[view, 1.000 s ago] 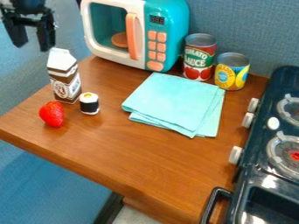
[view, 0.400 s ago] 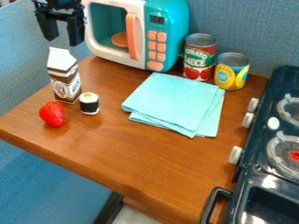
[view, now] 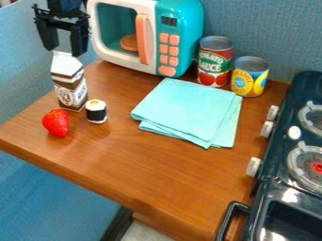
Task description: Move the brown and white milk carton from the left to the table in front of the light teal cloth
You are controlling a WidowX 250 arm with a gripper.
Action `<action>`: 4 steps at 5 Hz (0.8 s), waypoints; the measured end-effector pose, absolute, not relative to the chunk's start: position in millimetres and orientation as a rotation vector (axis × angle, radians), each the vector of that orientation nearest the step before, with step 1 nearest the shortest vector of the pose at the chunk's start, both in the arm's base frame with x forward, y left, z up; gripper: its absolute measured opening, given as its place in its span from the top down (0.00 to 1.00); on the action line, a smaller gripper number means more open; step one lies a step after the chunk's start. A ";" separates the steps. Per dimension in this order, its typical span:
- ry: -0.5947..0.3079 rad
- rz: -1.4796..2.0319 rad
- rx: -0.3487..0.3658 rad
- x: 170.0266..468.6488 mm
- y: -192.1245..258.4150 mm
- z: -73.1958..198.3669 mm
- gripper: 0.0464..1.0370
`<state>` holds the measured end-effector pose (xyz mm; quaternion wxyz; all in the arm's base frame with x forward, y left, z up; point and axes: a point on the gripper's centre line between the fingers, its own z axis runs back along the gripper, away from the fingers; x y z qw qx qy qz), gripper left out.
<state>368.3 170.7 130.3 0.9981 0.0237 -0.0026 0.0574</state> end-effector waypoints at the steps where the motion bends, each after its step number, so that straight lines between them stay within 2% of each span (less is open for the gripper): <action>1: 0.001 0.134 0.066 367.3 173.0 130.5 0.03; 4: 0.016 0.140 0.062 364.3 171.9 123.6 0.03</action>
